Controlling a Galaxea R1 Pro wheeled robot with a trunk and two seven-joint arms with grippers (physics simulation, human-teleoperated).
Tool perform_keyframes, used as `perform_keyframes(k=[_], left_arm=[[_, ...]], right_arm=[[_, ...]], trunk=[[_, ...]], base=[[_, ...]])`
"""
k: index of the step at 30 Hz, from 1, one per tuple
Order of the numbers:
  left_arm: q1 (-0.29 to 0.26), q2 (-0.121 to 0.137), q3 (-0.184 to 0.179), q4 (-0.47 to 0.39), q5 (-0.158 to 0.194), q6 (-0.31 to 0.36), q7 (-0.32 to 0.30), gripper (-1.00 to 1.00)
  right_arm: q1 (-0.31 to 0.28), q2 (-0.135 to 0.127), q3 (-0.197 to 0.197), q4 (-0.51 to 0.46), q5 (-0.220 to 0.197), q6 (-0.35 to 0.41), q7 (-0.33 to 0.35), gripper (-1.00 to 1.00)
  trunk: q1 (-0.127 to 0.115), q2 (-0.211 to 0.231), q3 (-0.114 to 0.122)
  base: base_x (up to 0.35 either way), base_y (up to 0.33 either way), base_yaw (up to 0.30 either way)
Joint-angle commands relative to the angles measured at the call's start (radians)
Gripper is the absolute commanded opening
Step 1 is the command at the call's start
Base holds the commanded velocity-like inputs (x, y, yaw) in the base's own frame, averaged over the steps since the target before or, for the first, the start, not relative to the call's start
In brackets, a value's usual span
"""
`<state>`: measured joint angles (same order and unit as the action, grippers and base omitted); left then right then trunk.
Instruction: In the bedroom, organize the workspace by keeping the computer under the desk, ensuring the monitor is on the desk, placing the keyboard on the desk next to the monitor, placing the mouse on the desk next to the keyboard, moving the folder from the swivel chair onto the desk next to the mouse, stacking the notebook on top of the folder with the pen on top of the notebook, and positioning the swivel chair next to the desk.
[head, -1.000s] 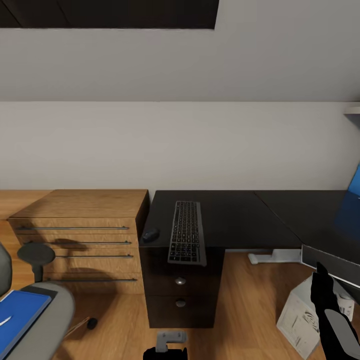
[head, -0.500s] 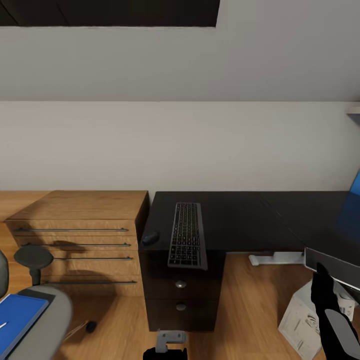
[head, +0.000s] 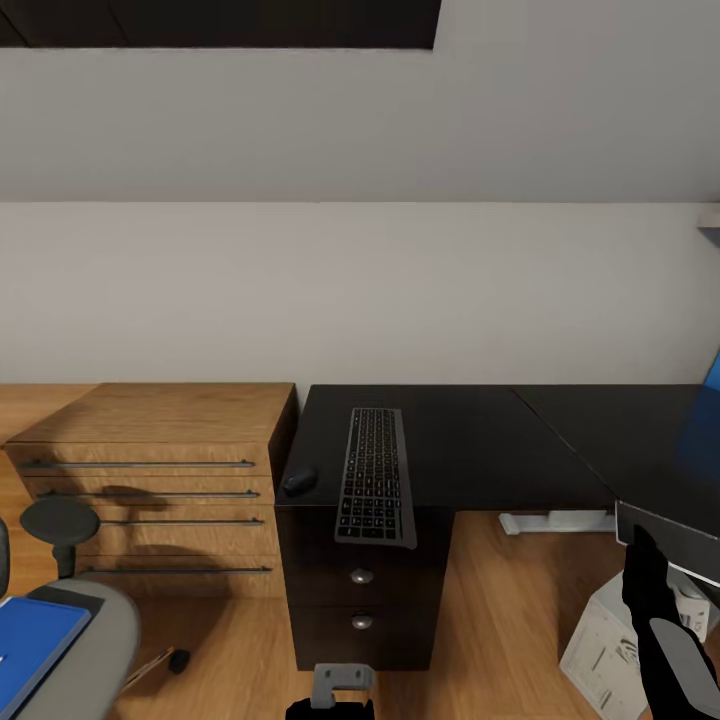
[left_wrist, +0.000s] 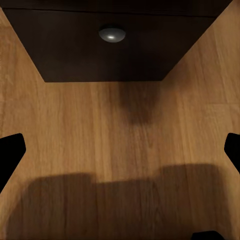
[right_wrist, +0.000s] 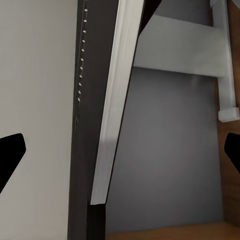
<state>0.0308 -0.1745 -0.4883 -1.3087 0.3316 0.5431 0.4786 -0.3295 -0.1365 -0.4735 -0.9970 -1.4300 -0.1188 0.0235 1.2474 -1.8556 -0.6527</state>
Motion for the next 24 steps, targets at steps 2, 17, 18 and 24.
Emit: perform_keyframes(k=[2, 17, 18, 24], left_arm=[[0.000, 0.000, -0.001, -0.001, 0.010, 0.001, 0.009, 1.00], [0.000, 0.000, -0.001, -0.001, 0.010, 0.000, 0.008, 1.00], [-0.001, 0.000, -0.001, 0.000, 0.010, 0.000, 0.008, 1.00], [0.000, 0.000, -0.001, 0.000, 0.010, 0.000, 0.008, 1.00]], right_arm=[[0.000, -0.001, 0.001, 0.000, -0.010, -0.004, 0.002, 1.00], [0.000, -0.003, 0.001, -0.002, -0.010, -0.013, 0.005, 1.00], [0.000, -0.003, 0.001, -0.002, -0.010, -0.015, 0.006, 1.00], [0.000, -0.003, 0.001, -0.002, -0.010, -0.017, 0.007, 1.00]], trunk=[[0.000, 0.000, -0.001], [0.000, 0.000, -0.001], [0.000, 0.000, -0.001], [0.000, 0.000, -0.001]], base=[[0.002, 0.000, 0.000], [0.057, 0.000, 0.000], [0.015, 0.000, 0.000], [0.007, 0.000, 0.000]])
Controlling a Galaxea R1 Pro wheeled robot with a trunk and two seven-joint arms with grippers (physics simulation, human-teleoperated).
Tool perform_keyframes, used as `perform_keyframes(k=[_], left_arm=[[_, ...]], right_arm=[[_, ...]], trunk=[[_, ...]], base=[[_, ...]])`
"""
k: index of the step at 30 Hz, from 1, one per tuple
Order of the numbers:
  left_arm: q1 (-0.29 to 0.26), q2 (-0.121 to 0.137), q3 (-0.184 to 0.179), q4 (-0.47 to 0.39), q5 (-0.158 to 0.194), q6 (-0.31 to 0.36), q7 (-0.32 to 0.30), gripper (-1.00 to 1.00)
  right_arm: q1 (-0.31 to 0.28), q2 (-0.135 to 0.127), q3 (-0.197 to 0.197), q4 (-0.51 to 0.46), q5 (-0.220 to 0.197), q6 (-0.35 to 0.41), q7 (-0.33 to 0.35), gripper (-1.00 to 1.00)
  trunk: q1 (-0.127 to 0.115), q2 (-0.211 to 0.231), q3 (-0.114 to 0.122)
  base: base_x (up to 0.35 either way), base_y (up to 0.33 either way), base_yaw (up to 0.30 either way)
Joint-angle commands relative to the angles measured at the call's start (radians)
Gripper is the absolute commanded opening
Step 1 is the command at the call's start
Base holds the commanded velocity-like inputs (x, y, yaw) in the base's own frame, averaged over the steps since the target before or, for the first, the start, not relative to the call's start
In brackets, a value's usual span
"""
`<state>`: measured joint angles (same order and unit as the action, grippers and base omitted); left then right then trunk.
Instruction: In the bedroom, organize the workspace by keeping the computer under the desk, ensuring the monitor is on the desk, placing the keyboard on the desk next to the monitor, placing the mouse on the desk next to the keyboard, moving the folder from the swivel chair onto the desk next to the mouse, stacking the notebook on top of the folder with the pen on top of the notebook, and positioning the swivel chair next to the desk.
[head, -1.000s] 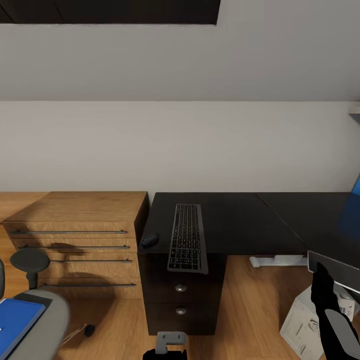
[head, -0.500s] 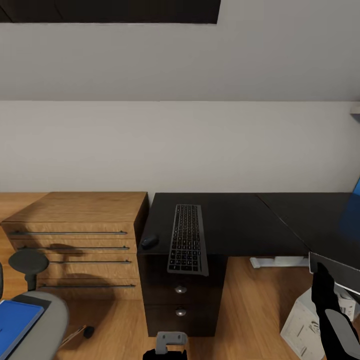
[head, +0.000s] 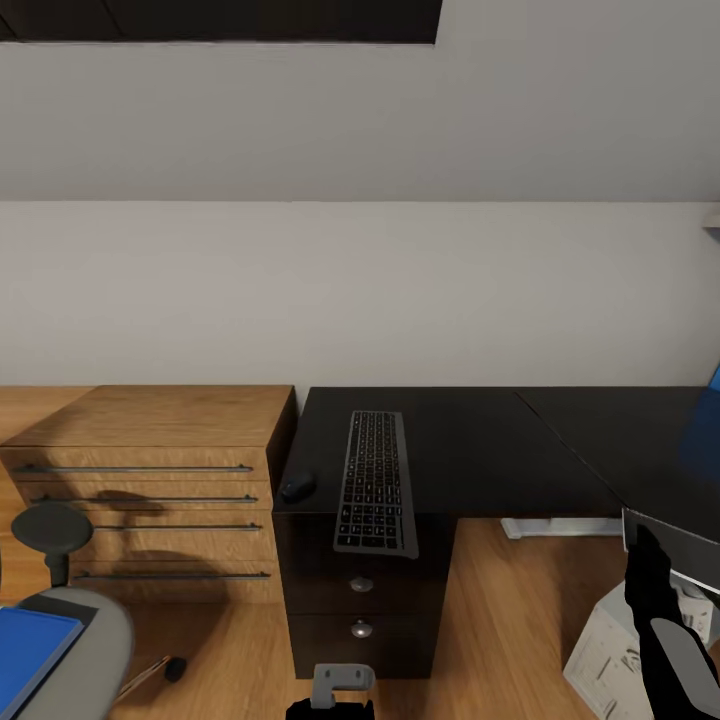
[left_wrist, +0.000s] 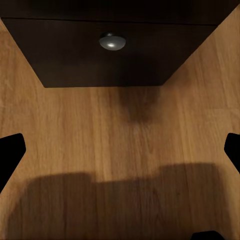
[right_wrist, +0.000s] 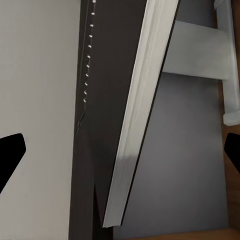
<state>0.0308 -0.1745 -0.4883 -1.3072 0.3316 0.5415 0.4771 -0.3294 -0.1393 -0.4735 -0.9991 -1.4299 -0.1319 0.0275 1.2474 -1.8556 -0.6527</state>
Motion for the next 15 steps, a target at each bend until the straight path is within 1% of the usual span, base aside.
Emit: perform_keyframes(k=[1, 15], left_arm=[[0.000, 0.000, -0.001, -0.001, 0.010, 0.001, 0.009, 1.00], [-0.001, 0.000, -0.001, -0.001, 0.010, 0.001, 0.009, 1.00]], right_arm=[[0.000, 0.000, 0.001, 0.000, -0.011, -0.004, 0.003, 1.00], [0.000, -0.002, 0.001, -0.002, -0.008, -0.005, 0.004, 1.00]], trunk=[[0.000, 0.000, -0.001], [0.000, 0.000, -0.001]], base=[[0.003, 0.000, 0.000], [0.001, 0.000, 0.000]])
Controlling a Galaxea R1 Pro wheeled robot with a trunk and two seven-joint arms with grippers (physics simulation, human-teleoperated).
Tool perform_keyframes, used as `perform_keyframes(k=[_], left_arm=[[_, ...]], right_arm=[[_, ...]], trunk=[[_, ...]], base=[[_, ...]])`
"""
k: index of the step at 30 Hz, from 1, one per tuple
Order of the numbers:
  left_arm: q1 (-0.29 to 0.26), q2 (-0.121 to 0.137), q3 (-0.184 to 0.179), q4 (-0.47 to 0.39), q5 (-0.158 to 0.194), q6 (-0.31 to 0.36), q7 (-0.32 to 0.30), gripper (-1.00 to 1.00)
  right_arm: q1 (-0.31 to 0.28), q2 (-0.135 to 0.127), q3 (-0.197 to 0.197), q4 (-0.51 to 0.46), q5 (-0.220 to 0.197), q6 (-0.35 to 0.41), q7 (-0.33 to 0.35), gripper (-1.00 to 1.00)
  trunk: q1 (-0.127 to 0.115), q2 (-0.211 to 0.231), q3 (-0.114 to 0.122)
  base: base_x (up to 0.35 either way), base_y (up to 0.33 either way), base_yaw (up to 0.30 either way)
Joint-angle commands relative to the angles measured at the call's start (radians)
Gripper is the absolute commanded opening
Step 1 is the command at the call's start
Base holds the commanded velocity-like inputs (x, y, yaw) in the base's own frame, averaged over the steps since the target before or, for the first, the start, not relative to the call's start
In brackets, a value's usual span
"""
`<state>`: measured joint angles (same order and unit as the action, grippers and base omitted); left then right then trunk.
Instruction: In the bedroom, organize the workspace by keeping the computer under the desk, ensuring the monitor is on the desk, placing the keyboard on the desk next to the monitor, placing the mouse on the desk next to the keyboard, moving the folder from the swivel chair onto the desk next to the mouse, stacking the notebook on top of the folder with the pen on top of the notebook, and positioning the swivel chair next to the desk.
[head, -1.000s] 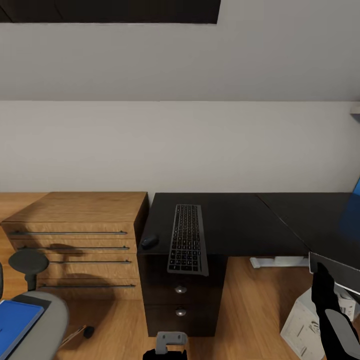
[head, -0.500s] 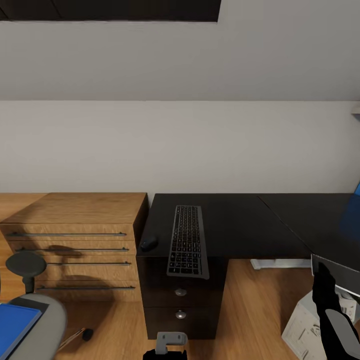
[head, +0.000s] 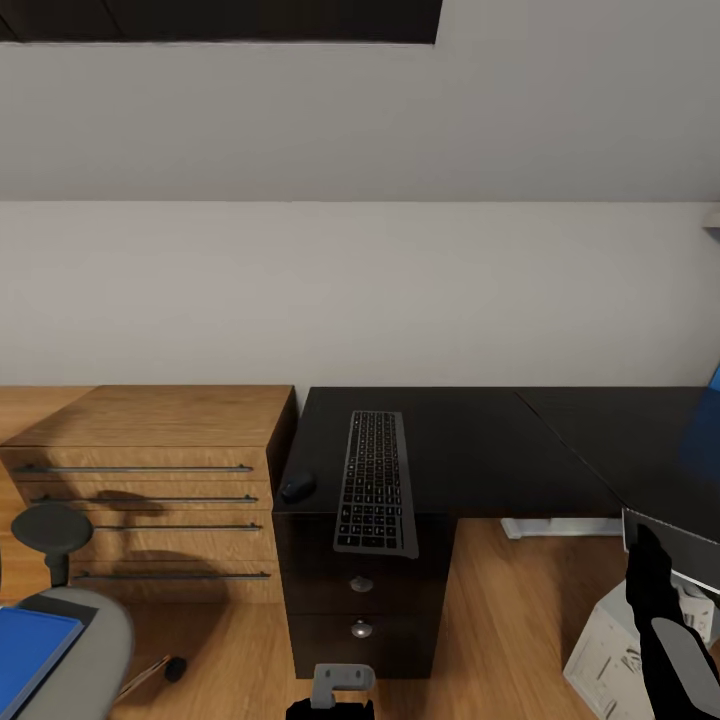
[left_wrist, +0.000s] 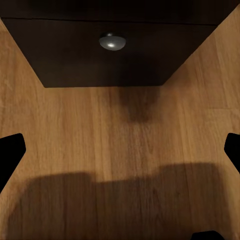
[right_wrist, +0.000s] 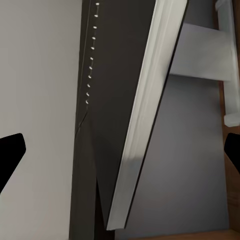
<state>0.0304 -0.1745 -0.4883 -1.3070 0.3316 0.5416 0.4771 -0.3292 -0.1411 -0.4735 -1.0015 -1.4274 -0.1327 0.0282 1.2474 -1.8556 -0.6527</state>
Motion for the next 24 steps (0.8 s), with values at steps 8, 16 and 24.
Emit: perform_keyframes(k=[8, 16, 24], left_arm=[[0.000, 0.000, -0.001, -0.001, 0.010, 0.001, 0.009, 1.00], [0.000, 0.000, -0.001, 0.007, 0.010, 0.001, 0.009, 1.00], [0.000, 0.000, -0.052, 0.015, 0.010, 0.003, 0.017, 1.00]], right_arm=[[-0.001, -0.001, 0.001, -0.002, -0.010, -0.004, 0.004, -1.00], [-0.001, 0.000, 0.001, -0.001, -0.010, -0.004, 0.004, -1.00], [-0.001, 0.000, 0.001, -0.001, -0.010, -0.004, 0.005, -1.00]], trunk=[[0.000, 0.000, -0.001], [0.000, 0.000, -0.001], [0.000, 0.000, -0.001]], base=[[0.000, 0.000, 0.000], [0.000, 0.000, 0.000], [0.000, 0.000, 0.000]])
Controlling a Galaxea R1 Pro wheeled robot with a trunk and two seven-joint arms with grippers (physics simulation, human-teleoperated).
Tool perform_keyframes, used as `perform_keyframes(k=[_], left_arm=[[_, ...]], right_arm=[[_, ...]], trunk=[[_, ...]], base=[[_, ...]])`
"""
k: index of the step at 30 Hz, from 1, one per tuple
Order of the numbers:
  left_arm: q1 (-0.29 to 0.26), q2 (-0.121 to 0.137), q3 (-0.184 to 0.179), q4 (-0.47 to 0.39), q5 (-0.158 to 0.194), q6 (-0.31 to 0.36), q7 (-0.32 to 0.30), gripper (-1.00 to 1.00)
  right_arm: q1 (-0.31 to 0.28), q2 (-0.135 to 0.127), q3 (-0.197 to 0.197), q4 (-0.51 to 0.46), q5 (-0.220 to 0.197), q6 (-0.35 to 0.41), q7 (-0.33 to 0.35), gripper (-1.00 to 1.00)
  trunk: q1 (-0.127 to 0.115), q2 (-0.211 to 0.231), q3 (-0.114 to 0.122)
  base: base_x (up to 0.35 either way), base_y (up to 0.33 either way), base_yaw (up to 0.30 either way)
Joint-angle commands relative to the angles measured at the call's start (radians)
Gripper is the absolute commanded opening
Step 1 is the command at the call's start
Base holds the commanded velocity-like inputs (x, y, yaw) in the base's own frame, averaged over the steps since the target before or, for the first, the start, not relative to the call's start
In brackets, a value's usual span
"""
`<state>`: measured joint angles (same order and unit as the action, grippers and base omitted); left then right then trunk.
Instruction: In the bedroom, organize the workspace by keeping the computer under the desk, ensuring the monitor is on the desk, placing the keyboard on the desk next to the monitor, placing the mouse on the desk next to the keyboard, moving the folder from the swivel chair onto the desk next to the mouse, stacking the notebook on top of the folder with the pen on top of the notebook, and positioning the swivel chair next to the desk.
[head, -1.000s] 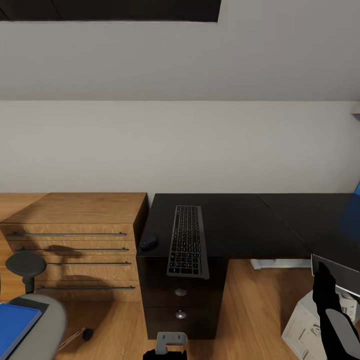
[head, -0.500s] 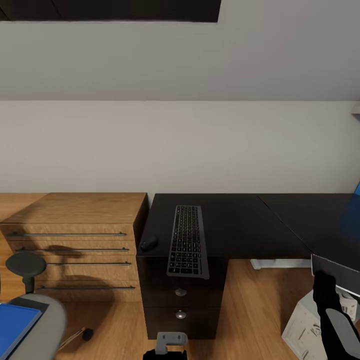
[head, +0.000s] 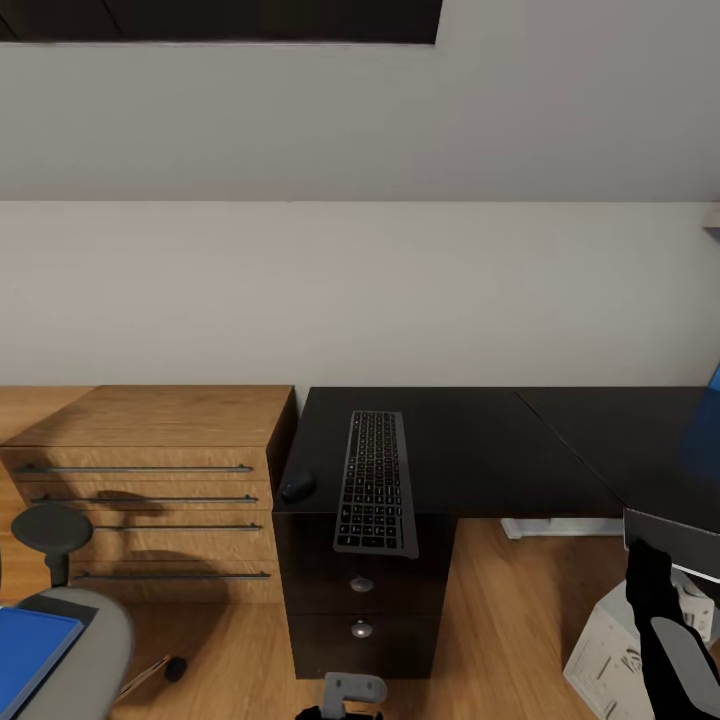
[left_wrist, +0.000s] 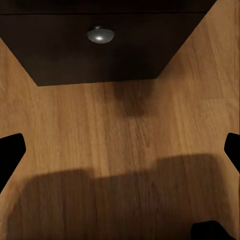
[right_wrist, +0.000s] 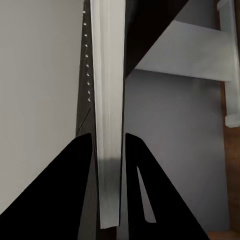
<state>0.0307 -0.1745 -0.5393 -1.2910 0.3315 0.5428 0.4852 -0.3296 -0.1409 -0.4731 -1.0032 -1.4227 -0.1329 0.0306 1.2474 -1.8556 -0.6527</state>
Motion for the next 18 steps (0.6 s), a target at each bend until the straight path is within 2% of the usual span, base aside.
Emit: perform_keyframes(k=[1, 13, 18], left_arm=[[0.000, 0.000, -0.003, -0.001, 0.010, 0.002, 0.009, 1.00], [0.000, 0.000, -0.008, -0.001, 0.011, 0.002, 0.010, 1.00], [0.000, 0.000, -0.008, -0.001, 0.011, 0.002, 0.010, 1.00]], right_arm=[[0.000, 0.000, 0.001, 0.001, -0.015, -0.004, 0.003, -1.00], [0.000, 0.003, 0.013, -0.023, -0.017, 0.004, 0.008, -1.00], [0.001, 0.005, 0.052, -0.069, -0.015, 0.007, 0.005, -1.00]], trunk=[[0.000, 0.000, -0.001], [0.000, 0.000, -0.001], [0.000, 0.000, -0.001]], base=[[0.000, 0.000, 0.000], [0.000, 0.000, 0.000], [0.000, 0.000, 0.000]])
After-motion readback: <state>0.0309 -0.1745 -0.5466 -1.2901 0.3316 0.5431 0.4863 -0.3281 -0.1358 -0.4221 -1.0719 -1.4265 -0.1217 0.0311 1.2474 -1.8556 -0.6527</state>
